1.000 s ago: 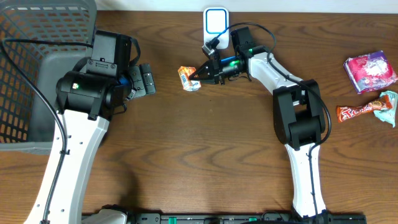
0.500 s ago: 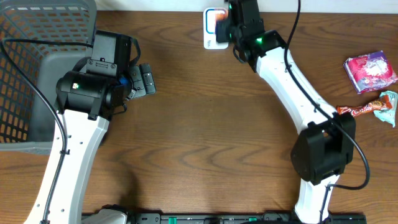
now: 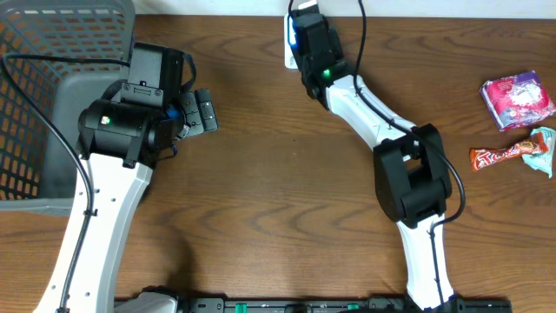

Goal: Scan the item barcode
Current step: 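Hold the small orange pack over the barcode scanner with the right gripper, then carry the small orange pack to the right edge and release it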

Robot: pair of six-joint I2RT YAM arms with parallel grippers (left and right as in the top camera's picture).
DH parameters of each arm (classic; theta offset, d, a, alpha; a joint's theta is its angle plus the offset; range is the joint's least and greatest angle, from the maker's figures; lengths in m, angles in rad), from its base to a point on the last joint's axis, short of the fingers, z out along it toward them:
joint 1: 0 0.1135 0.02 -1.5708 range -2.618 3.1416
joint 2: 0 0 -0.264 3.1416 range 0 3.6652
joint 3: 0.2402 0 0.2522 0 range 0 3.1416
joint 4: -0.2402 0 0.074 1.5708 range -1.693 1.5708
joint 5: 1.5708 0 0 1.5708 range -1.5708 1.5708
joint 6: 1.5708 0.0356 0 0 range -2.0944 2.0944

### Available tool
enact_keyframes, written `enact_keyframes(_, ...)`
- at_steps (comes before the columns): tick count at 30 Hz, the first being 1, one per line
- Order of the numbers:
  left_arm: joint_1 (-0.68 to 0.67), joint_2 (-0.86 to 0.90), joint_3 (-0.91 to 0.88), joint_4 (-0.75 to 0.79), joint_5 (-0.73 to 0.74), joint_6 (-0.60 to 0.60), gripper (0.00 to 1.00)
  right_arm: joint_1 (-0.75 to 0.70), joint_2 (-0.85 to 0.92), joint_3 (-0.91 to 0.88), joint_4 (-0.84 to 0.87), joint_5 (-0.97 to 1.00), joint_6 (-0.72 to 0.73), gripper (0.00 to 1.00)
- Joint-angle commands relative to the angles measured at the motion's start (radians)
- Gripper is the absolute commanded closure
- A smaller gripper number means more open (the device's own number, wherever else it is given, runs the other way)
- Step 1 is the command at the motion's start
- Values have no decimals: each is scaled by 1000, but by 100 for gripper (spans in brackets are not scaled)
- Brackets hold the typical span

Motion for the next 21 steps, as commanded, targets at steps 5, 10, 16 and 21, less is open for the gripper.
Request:
enact_keyframes(5,2,0,14,-4,-8,-5,2,-17,-42,26,16,234,65,99)
enact_keyframes(10,2,0,14,-4,-9,-5,2,-113,-128,27,-136,341,125,99)
enact_keyframes(16,2,0,14,-4,-8,-5,2,-333,-230,27,-529,344,406,99)
enact_keyframes(21,2,0,14,-4,-8,-5,2,-541,-246,26,-828,335,582,98)
